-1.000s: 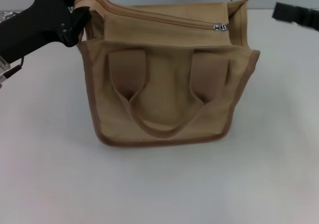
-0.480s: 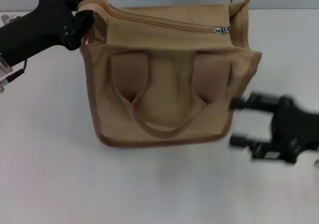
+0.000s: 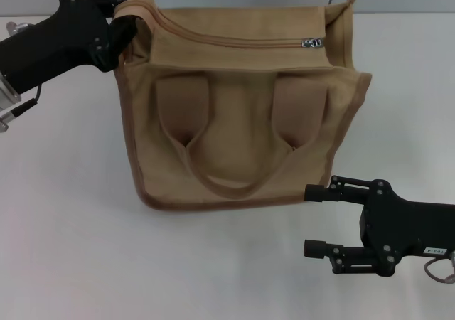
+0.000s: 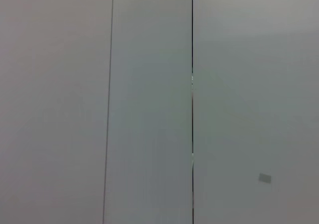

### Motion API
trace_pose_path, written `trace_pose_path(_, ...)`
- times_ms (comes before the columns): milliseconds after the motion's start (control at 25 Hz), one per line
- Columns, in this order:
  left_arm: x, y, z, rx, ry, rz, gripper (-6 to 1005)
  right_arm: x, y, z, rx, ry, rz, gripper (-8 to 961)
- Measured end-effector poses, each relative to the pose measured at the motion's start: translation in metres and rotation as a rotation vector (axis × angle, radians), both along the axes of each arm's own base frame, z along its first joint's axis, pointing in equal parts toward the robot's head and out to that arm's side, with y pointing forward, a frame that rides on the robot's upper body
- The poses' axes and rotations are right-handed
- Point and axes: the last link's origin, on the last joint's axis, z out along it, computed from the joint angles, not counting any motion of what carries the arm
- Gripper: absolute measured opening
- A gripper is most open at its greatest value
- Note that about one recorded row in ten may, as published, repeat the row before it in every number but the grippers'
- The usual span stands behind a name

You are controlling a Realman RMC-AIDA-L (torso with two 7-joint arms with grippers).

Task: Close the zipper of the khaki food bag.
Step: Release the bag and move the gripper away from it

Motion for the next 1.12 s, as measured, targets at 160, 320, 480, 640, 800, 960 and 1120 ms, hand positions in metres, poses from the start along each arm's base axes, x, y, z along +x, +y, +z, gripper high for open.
trace_pose_path(160, -0.0009, 0.0026, -0.0025, 0.005, 0.006, 0.021, 15, 0.0004, -0.0003, 0.0000, 0.003, 0.001, -0.002, 758)
trace_pose_path(320, -0.0015, 0.0035, -0.0034, 0.009, 0.004, 0.032, 15, 0.0001, 0.0002, 0.0001, 0.003, 0.001, -0.002, 759)
trace_pose_path(480, -0.0019, 0.0024, -0.0038, -0.008, 0.000, 0.040, 16, -0.0012, 0.0020, 0.0004, 0.002, 0.002, -0.001, 759)
trace_pose_path(640, -0.0010, 0.0022, -0.0053, -0.018, 0.014, 0.032, 44, -0.0016, 0.0024, 0.0005, 0.001, 0.002, -0.002, 759)
trace_pose_path(800, -0.0013, 0.0025, -0.0048, -0.019, 0.021, 0.030, 155, -0.0019, 0.0032, 0.0011, -0.001, 0.003, -0.005, 758)
trace_pose_path(960, -0.0018, 0.0025, -0.0041, -0.018, 0.023, 0.030, 443, -0.0022, 0.0035, 0.0013, 0.000, 0.005, -0.005, 758)
trace_pose_path(1120, -0.0032, 0.0019, -0.0032, -0.019, 0.025, 0.034, 521, -0.0024, 0.0036, 0.0013, 0.000, 0.006, -0.005, 758)
